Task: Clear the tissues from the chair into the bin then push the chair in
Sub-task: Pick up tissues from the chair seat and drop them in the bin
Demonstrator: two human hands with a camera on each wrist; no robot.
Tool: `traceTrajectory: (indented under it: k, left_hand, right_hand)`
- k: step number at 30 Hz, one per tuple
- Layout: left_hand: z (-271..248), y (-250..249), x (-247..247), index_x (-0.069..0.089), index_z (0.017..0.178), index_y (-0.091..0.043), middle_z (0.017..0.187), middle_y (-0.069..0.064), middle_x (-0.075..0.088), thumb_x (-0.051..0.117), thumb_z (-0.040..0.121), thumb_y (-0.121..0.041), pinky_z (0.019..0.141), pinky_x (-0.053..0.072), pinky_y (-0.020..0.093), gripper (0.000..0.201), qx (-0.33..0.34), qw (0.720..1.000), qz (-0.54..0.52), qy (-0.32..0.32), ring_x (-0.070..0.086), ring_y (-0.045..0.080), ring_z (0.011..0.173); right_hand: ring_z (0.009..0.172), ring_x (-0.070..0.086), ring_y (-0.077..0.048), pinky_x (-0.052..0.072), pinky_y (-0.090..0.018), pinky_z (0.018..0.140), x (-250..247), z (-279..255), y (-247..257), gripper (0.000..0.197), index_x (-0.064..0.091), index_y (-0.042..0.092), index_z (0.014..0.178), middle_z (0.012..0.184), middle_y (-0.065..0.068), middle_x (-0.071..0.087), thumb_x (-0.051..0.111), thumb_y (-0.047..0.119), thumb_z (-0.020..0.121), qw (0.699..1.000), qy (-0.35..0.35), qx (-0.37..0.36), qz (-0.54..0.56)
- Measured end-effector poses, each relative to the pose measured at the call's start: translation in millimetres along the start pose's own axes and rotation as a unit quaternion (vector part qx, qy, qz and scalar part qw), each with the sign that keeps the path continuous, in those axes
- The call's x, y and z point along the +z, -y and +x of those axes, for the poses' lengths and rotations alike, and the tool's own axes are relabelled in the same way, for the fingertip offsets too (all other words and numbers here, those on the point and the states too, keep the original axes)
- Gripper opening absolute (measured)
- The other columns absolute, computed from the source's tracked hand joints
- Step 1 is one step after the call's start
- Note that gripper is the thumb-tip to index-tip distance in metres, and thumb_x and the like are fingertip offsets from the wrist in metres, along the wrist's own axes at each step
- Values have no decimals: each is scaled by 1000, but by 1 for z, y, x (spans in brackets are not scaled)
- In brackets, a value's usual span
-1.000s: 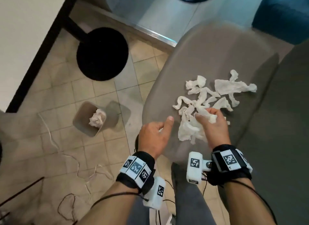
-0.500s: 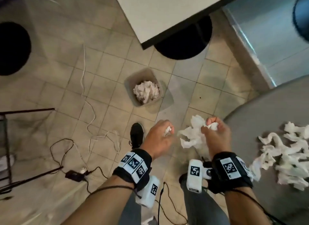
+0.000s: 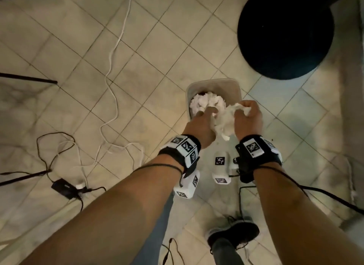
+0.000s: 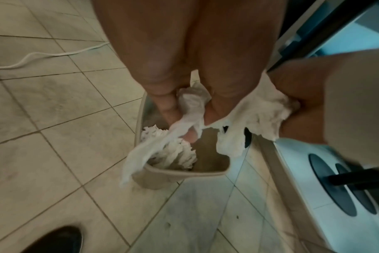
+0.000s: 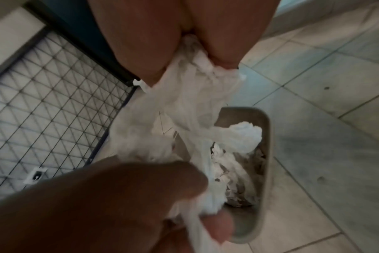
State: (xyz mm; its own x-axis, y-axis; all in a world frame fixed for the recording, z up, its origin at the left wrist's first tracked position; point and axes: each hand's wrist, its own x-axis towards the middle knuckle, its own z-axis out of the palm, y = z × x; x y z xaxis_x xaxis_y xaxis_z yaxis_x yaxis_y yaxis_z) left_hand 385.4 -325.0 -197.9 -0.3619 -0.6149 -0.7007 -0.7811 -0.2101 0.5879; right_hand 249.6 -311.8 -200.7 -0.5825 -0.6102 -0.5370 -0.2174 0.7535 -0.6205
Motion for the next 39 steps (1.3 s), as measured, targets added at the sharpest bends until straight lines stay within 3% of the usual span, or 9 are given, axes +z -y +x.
traceTrajectory:
  k: [8,12,15,17,24,28,31,33,39]
  left_hand:
    - [79,32,2,13,156,-31,162,10,17,74,81,-33,114,35,46,97,8,997,73,19,26,34,147]
    - [70,27,-11,22,154,-37,162,5,25,67,86,-30,106,39,38,82,-2,996,87,12,41,32,139]
    - [40,20,-25,40,147,-32,155,4,36,63,88,-26,104,40,35,63,-16,996,86,-1,46,30,133]
    - [13,10,-32,50,140,-27,146,5,46,62,89,-22,103,42,35,52,-21,997,80,8,51,29,127]
    - [-90,-25,-35,63,118,-28,109,-6,66,61,92,-27,93,47,30,26,-26,996,56,68,61,17,106]
    - [-144,-69,-18,64,109,-32,100,-10,65,61,93,-26,70,41,17,17,7,991,93,95,61,14,97]
    - [-179,-110,7,66,108,-31,100,-11,67,62,94,-24,69,38,10,17,43,984,126,119,62,12,95]
    - [-200,-139,32,66,108,-32,100,-14,66,62,94,-23,73,39,10,17,76,973,156,149,62,8,94]
    - [-240,-212,141,64,111,-35,102,-17,65,60,95,-27,77,47,25,19,154,921,259,247,64,5,94]
  right_hand:
    - [114,59,-24,51,-48,92,29,46,-26,65,46,49,128,132,-3,54,70,57,68,988,117,76,65]
    - [102,64,-20,54,-38,80,16,26,-36,59,46,29,135,112,2,65,67,34,80,987,144,57,28]
    - [113,60,-27,52,-43,88,0,0,-40,54,39,18,140,129,-4,56,62,19,90,977,135,123,106]
    - [102,63,-27,51,-36,77,-13,-23,-39,48,41,19,139,136,-9,53,58,14,94,970,113,150,152]
    - [80,65,-23,56,-41,75,-82,-119,-32,29,54,24,121,116,-11,63,56,18,93,962,9,168,215]
    - [95,67,-27,54,-54,87,-144,-179,-48,32,58,41,106,106,5,62,56,43,73,956,-35,181,226]
    - [101,64,-23,52,-48,93,-196,-221,-64,25,60,36,108,112,3,60,56,31,84,947,-49,188,255]
    - [102,59,-14,48,-31,94,-230,-244,-87,24,63,26,112,113,3,59,58,21,89,944,-79,186,262]
    - [78,53,-2,43,-16,73,-321,-303,-176,25,65,19,115,106,6,58,57,19,92,921,-170,202,288]
